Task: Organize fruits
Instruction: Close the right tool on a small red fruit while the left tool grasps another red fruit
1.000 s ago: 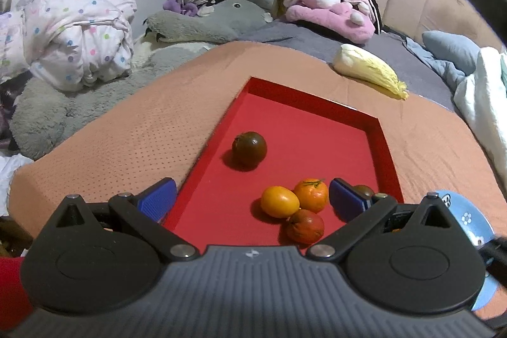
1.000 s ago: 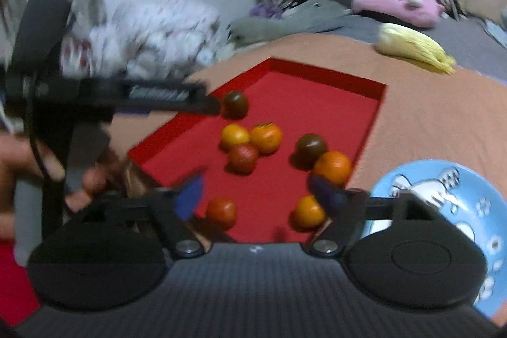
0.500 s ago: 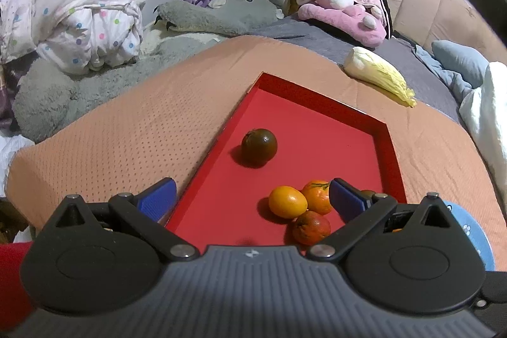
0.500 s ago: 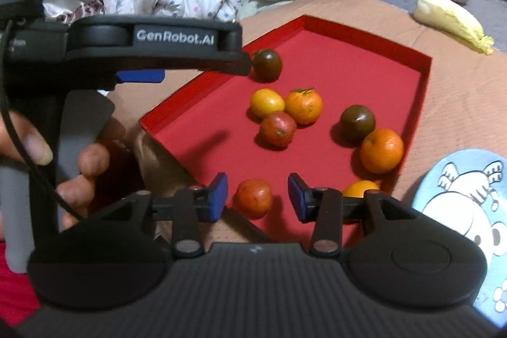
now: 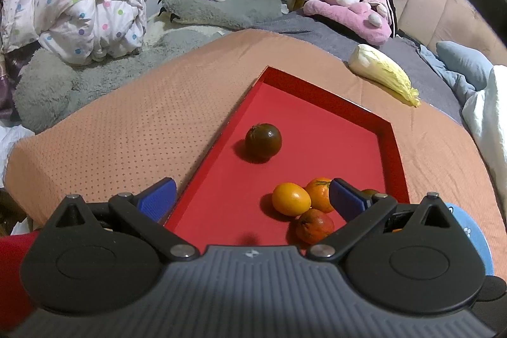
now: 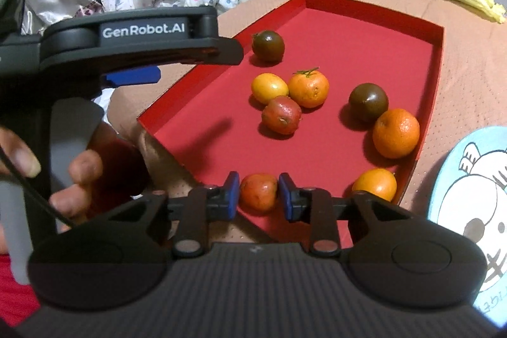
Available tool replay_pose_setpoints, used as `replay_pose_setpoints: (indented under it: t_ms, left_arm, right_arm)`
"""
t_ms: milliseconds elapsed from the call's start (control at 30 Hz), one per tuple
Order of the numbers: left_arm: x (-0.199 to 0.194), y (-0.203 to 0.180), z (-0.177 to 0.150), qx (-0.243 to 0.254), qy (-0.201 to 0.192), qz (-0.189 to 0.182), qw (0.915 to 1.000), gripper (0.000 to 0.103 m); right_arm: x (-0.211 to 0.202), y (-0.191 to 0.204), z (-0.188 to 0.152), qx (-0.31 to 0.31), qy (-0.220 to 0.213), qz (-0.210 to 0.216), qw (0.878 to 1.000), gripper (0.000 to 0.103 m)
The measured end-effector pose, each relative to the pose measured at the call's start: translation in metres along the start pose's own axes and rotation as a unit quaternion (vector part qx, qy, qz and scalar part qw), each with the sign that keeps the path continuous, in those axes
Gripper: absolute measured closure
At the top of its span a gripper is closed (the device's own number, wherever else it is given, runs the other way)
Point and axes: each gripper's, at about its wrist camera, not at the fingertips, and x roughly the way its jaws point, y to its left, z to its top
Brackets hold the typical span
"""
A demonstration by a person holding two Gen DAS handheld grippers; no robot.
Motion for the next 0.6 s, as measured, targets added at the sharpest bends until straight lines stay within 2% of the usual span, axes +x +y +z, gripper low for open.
replay_pose_setpoints:
  t_ms: [133,233,433,500,600]
  left_arm:
    - [0.002,-0.004,-0.001,0.014,0.007,-0.015,0.9998,0.000]
    - [0.006,-0.014,-0.004,0.046,0.022,-0.039,0.9980,0.000]
    - [0.008,-0.033,-0.012,0.102,0.031,-0.086,0.9906,0.002]
    - [0.012,-0.037,-0.014,0.109,0.040,-0.098,0.9884,0.006]
    - [0.021,-0.040,-0.016,0.112,0.059,-0.096,0.9873,0.013]
  right_arm:
    - [-0.014,0.001,0.001,-0.016,-0.035,-0.038,0.999,0.073]
    - [-0.023,0.003,-0.004,-0.041,-0.054,-0.066,0.996,0.073]
    - [-0.028,-0.002,-0.012,-0.034,-0.058,-0.072,0.995,0.073]
    - [-0.027,-0.002,-0.012,-0.033,-0.059,-0.071,0.995,0.073]
    - [-0.030,-0.005,-0.009,-0.035,-0.060,-0.071,0.995,0.073]
